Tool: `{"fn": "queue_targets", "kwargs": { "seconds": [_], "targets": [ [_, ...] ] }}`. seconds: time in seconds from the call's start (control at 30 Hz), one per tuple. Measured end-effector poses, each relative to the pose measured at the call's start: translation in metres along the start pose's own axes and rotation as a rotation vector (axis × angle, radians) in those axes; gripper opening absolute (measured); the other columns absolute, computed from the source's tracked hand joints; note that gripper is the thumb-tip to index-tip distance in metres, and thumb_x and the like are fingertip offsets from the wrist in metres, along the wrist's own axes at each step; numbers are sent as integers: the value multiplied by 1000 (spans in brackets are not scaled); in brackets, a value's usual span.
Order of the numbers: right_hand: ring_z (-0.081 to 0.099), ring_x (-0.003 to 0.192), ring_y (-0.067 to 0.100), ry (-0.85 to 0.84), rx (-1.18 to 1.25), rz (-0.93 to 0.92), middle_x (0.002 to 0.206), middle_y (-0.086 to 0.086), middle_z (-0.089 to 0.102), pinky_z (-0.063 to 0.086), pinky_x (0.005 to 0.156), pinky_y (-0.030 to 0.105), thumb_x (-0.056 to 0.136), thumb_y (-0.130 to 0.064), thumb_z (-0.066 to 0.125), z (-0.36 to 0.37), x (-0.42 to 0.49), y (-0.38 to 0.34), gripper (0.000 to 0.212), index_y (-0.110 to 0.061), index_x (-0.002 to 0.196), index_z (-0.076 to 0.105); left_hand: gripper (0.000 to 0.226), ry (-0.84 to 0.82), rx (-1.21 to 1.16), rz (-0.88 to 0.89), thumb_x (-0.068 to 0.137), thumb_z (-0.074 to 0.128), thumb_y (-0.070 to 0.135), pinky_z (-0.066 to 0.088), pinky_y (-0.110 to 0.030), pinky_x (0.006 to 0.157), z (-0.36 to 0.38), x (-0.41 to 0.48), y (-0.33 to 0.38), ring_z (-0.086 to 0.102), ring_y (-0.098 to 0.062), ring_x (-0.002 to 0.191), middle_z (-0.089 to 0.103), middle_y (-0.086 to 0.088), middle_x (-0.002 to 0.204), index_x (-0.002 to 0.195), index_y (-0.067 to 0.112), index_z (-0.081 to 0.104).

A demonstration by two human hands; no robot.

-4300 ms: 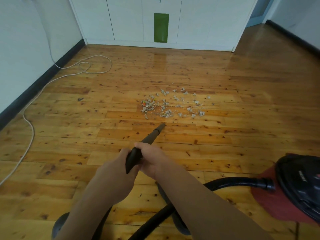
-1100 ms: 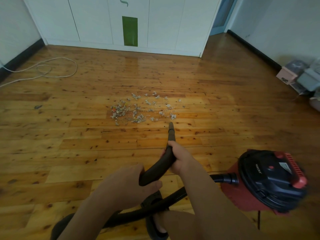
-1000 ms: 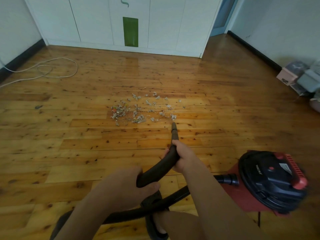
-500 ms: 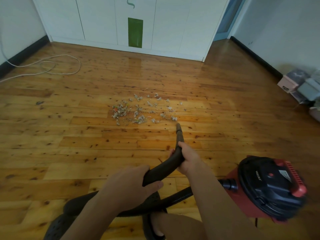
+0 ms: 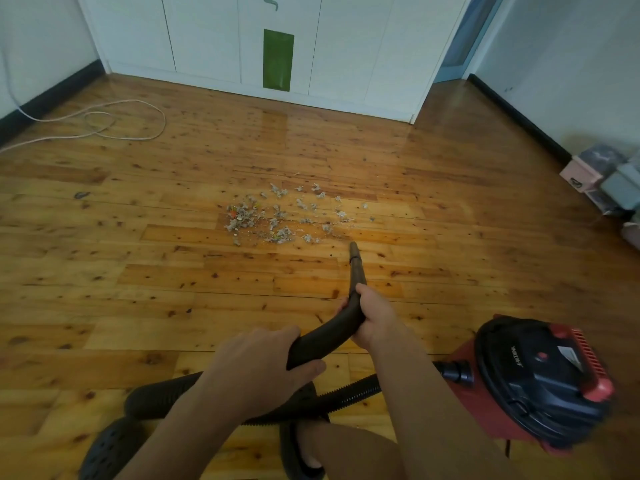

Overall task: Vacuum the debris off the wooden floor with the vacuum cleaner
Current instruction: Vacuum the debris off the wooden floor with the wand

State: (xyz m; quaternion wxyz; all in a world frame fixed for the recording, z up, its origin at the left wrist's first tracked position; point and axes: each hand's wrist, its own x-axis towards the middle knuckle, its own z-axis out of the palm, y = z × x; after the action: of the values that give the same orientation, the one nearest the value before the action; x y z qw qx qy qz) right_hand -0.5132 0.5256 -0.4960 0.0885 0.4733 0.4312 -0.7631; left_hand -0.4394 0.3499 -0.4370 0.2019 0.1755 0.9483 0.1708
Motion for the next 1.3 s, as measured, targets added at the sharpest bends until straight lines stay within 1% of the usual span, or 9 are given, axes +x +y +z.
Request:
{"fn": "queue_targets", "kwargs": {
  "seconds": [0.17, 0.3, 0.4, 0.53, 0.6, 0.7, 0.87, 1.2, 1.3],
  "targets": [
    [53, 54, 15, -24, -22, -14, 76, 8, 55, 49, 39, 25, 97, -23, 56, 1, 0, 4, 38, -9, 132, 46, 35, 33, 19, 12, 92, 46, 63, 33, -15, 54, -2, -3, 0, 51, -3, 65, 57, 11, 81, 112, 34, 49],
    [51, 47, 15, -47, -50, -14, 65, 8, 52, 46, 37, 24, 99, -23, 52, 3, -2, 8, 39, -8, 134, 44, 32, 58, 45, 32, 93, 48, 58, 32, -15, 52, -1, -5, 1, 51, -2, 62, 57, 12, 79, 115, 35, 49],
    [51, 38, 15, -48, -63, -14, 58, 8, 53, 45, 35, 24, 99, -24, 52, 5, -3, 10, 39, -7, 134, 44, 33, 49, 44, 13, 92, 48, 60, 34, -15, 54, 0, -6, -1, 52, -3, 65, 57, 11, 79, 110, 33, 52],
    [52, 35, 16, -63, -76, -4, 58, 8, 54, 44, 35, 25, 99, -24, 51, 10, -5, 14, 37, -6, 131, 47, 37, 56, 62, -20, 90, 46, 66, 33, -16, 54, 0, -7, -6, 50, -3, 64, 55, 11, 78, 101, 31, 50],
    [52, 37, 16, -64, -79, -3, 61, 9, 54, 45, 35, 25, 99, -24, 51, 14, -6, 15, 38, -6, 133, 46, 36, 67, 60, -22, 90, 46, 66, 32, -17, 53, 0, -7, -8, 49, -3, 64, 54, 12, 78, 101, 32, 47],
    [51, 46, 16, -59, -49, -10, 70, 10, 52, 46, 37, 25, 99, -21, 52, 19, -9, 16, 39, -8, 135, 44, 35, 91, 41, -4, 91, 47, 64, 30, -16, 52, -2, -7, -11, 48, -2, 63, 53, 12, 78, 107, 34, 47],
    [50, 52, 16, -69, -69, -21, 73, 9, 51, 47, 38, 25, 99, -19, 52, 24, -11, 18, 40, -8, 136, 43, 37, 89, 30, 5, 92, 49, 61, 30, -16, 52, -2, -8, -14, 47, -2, 62, 50, 13, 76, 115, 33, 49],
    [50, 52, 16, -87, -77, 1, 72, 9, 51, 48, 39, 24, 99, -20, 52, 31, -12, 24, 37, -9, 133, 44, 34, 64, 7, -23, 92, 51, 58, 37, -17, 58, -4, -14, -19, 53, -3, 70, 56, 11, 83, 113, 32, 51],
    [50, 52, 16, -90, -88, 5, 70, 9, 51, 47, 39, 25, 99, -20, 51, 34, -14, 26, 36, -8, 132, 43, 28, 40, -6, -53, 93, 53, 55, 36, -16, 55, -4, -14, -18, 52, -4, 68, 54, 11, 82, 106, 30, 50]
  ]
}}
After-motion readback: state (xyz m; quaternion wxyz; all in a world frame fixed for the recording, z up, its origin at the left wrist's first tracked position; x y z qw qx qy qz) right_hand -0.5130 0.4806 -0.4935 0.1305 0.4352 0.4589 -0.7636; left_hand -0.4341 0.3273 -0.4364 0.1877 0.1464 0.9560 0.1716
